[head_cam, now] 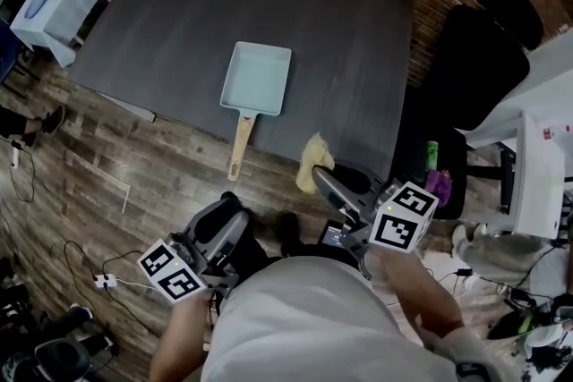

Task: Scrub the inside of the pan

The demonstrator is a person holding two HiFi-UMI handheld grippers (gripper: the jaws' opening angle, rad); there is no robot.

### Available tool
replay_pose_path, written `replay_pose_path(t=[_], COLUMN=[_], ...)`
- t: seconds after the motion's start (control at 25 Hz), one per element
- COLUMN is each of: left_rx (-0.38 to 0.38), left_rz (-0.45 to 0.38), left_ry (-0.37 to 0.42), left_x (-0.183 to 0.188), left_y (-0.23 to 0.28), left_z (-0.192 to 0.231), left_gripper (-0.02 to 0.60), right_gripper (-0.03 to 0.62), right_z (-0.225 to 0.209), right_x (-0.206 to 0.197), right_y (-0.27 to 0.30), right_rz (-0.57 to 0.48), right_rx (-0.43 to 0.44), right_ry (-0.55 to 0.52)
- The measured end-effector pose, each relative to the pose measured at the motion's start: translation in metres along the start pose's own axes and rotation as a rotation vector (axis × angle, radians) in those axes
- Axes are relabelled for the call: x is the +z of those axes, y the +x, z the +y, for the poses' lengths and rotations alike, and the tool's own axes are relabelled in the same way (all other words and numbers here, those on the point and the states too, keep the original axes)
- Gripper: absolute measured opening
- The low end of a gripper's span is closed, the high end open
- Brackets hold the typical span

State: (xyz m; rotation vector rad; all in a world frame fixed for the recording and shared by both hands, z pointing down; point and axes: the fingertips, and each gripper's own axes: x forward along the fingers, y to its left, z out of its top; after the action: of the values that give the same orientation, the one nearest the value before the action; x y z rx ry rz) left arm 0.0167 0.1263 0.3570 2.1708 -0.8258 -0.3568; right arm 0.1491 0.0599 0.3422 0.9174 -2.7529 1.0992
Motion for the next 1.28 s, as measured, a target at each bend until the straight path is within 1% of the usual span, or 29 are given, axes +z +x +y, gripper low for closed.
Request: replay_pose_path(t=[0.2,0.28,0.36,0.44,0.6,0.76,0.84,0.96,1.12,1.2,1.28], left_rx=[0.005,-0.004,-0.013,-0.007,-0.005,-0.024,-0.020,-0.006,0.009,0.028,0.048], left_rz=[0.071,0.080,0.098,0.150,0.286,0.417,0.463,0.491,0.504,0.513,0.518], left_ry=[0.003,-0.028,-0.079,-0.115,-0.141,-0.147,-0.158,-0.193,-0.225,-0.231,-0.257], left_x=[0.028,0.038,0.041,0.034,0.013,-0.017,-0.032,-0.047,-0.055,-0.061,-0.066], left_y=[0.000,-0.001,-0.002,-0.001,0.014,0.034,0.040,0.050,0.065,0.068,0.072], left_z=[0.048,0.071,0.095,0.119,0.154,0.172,0.176,0.179,0.182,0.186,0.190], left_gripper=[0.153,0.161,0.174,0.199,0.238,0.261,0.265,0.273,0.287,0.287,0.287], right_gripper=[0.054,0.055,0.054,0.055,0.054,0.055,0.055,0.055,0.055,0.055,0.055], right_z=[-0.014,-0.020,-0.025,-0.029,-0.041,-0.061,-0.071,-0.091,-0.122,-0.135,-0.148], right_x=[0.001,0.003,0.007,0.009,0.012,0.016,0.019,0.030,0.043,0.045,0.046], right_y=[0.037,0.054,0.071,0.086,0.110,0.134,0.145,0.163,0.200,0.220,0.237], right_rz=[-0.003,0.002,-0.002,-0.006,-0.010,0.021,0.048,0.096,0.159,0.194,0.220], right_rx=[-0.087,-0.123,-0.160,-0.196,-0.264,-0.313,-0.322,-0.321,-0.314,-0.305,-0.298], right_ry=[0.033,0.028,0.024,0.030,0.021,-0.017,-0.035,-0.073,-0.126,-0.148,-0.159])
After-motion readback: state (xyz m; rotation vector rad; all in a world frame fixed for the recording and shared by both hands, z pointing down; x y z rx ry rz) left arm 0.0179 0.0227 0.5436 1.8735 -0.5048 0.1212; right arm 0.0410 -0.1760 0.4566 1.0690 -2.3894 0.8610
